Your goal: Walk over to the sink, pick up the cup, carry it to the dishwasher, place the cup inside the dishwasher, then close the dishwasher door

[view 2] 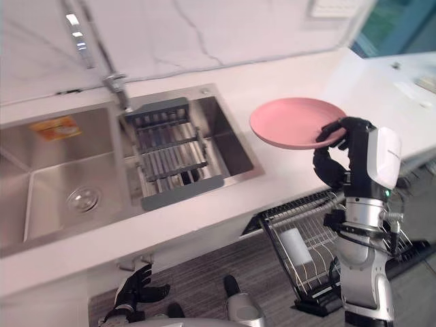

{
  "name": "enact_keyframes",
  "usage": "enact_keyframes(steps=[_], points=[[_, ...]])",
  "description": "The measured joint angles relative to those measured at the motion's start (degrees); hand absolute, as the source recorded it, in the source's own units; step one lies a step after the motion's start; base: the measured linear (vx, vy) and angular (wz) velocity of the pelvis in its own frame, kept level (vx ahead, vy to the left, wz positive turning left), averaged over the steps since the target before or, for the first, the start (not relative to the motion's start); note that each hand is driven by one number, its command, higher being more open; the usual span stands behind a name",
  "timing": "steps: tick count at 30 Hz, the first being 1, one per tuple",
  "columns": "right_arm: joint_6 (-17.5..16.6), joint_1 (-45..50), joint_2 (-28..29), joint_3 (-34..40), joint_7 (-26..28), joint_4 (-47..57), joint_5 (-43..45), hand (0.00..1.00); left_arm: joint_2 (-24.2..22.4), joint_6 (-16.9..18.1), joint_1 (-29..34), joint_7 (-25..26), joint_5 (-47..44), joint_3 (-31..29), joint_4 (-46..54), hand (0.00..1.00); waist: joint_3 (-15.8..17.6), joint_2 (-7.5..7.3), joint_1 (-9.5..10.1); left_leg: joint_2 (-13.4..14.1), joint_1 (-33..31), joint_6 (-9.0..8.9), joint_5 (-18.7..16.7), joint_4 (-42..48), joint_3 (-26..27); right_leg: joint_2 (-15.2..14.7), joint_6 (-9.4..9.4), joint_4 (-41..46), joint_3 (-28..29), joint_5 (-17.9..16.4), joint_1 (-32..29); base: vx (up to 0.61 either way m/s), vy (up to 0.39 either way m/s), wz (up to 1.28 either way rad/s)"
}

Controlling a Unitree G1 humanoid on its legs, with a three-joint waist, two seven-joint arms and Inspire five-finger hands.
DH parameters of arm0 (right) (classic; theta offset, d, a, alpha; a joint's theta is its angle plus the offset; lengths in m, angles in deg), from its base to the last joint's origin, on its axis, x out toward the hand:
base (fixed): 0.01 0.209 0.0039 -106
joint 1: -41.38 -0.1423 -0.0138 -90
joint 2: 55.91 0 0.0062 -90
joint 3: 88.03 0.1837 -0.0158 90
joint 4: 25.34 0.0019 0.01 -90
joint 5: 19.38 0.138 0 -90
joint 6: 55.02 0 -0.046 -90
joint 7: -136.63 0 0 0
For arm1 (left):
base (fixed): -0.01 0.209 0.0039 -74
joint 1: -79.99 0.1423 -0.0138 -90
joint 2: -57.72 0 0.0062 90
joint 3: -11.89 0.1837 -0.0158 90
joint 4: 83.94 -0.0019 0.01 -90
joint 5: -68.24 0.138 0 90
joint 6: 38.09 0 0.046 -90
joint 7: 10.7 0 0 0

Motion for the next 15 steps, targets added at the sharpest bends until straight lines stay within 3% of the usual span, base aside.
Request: enact_keyframes(steps=[3,5,9,15], points=[[1.5,3.92,2.89,3.41,-0.59,-0.02,-0.02,0.3,-0.39,-0.81,0.62,-0.2,-0.17,-0.01,-0.85,0.9,-0.16,1.33,-2.18,0.11,-0.83,0.37,-1.83,2.18,2.73,0.35,0.69,0.23,2.71,0.9,-1.59,0.03,0.032,-0.51],[2.67,5.14,4.57,4.42,-1.3,-0.41,-0.03,0.3,-0.83,-1.36,0.61,-0.13,-0.22,-0.6,-0.87,0.9,0.05,1.79,-2.6,0.03,-1.13,0.44,-2.77,3.1,5.17,0.87,1.2,0.95,5.12,1.22,-3.03,-0.04,0.028,-0.6],[3.01,7.68,6.81,4.49,-2.02,-0.23,-0.04,0.3,-2.19,-1.91,0.34,0.54,-0.25,-2.23,-1.34,0.9,0.58,2.68,-2.59,0.67,-1.66,0.35,-5.81,6.01,9.1,1.13,1.25,1.01,6.75,1.23,-4.29,-0.09,0.0,-0.55],[4.89,12.4,8.21,5.07,-3.37,0.11,-0.03,0.3,-4.2,-1.89,-0.03,1.13,-0.2,-2.77,-1.67,0.9,1.96,5.86,-2.68,2.15,-4.34,0.3,-8.78,11.43,14.03,2.07,0.9,5.11,8.07,0.51,-8.84,-0.05,0.007,-0.38]])
